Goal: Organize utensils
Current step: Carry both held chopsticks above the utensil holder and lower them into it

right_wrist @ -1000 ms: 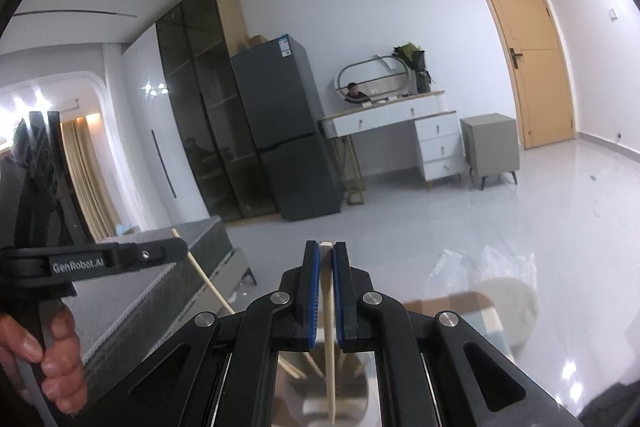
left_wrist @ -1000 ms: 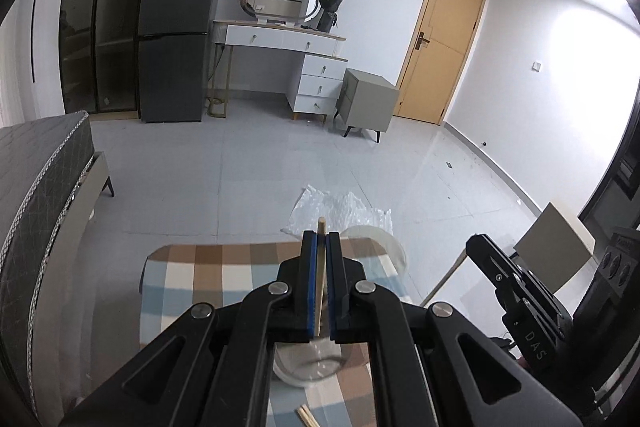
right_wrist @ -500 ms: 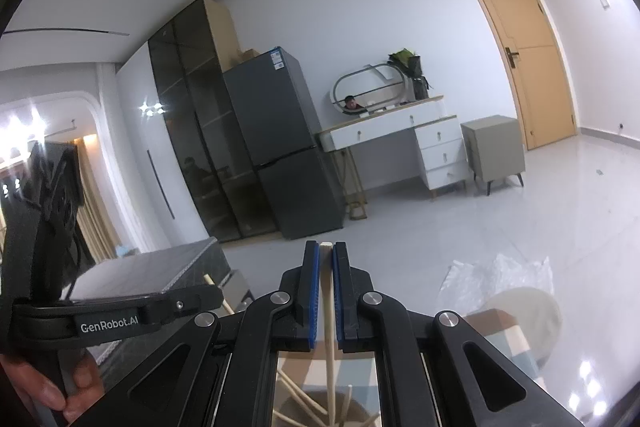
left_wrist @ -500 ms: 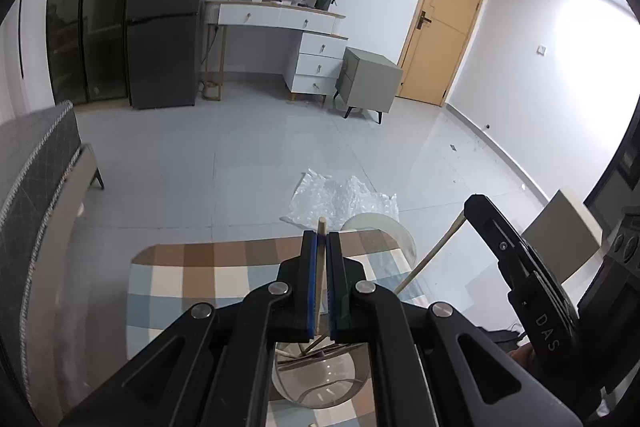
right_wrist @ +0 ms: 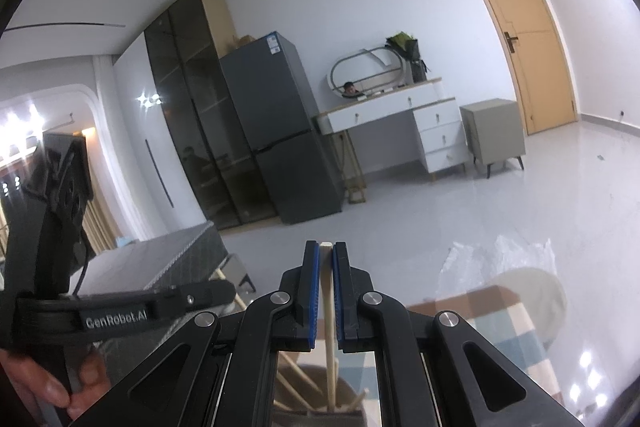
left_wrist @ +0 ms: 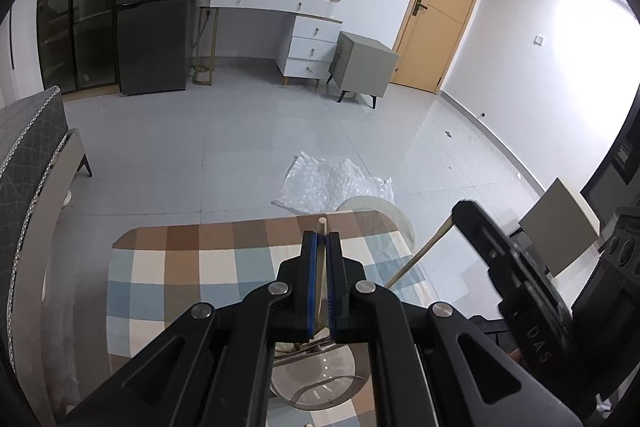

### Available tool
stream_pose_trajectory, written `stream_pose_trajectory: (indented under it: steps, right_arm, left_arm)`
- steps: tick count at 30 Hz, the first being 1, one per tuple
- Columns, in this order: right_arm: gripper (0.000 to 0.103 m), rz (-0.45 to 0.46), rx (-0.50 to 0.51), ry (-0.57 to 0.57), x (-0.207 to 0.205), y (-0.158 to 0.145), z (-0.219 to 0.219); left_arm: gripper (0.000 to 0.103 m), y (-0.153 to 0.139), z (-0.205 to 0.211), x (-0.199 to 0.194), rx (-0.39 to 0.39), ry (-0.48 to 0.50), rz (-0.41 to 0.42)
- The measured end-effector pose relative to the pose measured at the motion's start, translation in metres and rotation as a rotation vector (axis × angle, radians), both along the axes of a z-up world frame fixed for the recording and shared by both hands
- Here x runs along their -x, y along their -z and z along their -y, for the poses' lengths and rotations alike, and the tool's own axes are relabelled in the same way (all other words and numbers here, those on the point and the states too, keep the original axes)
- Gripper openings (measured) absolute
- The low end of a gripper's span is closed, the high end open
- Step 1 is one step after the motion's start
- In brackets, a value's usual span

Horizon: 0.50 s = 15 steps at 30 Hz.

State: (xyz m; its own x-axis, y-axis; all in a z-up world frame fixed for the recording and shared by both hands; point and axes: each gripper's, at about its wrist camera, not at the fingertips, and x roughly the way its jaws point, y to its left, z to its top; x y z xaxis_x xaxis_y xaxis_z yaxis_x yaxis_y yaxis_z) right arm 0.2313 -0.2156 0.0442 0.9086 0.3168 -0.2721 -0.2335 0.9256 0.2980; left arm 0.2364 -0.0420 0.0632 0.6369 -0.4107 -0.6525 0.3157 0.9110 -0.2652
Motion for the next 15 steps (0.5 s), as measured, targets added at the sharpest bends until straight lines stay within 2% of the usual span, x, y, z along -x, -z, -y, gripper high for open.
stream_pose_trajectory:
  steps: [6,15]
  right_arm:
    - [0.006,-0.037,0.018,-0.012,0.005,0.015,0.004]
    - [0.007,-0.12,-0.015,-0.057,0.01,0.03,0.006]
  left_arm:
    - [0.0,0.006,0.007,-0.002,-0.003,0.019,-0.036]
    - [0.0,0.008,0.007,0.0,-0.012,0.006,-0.078]
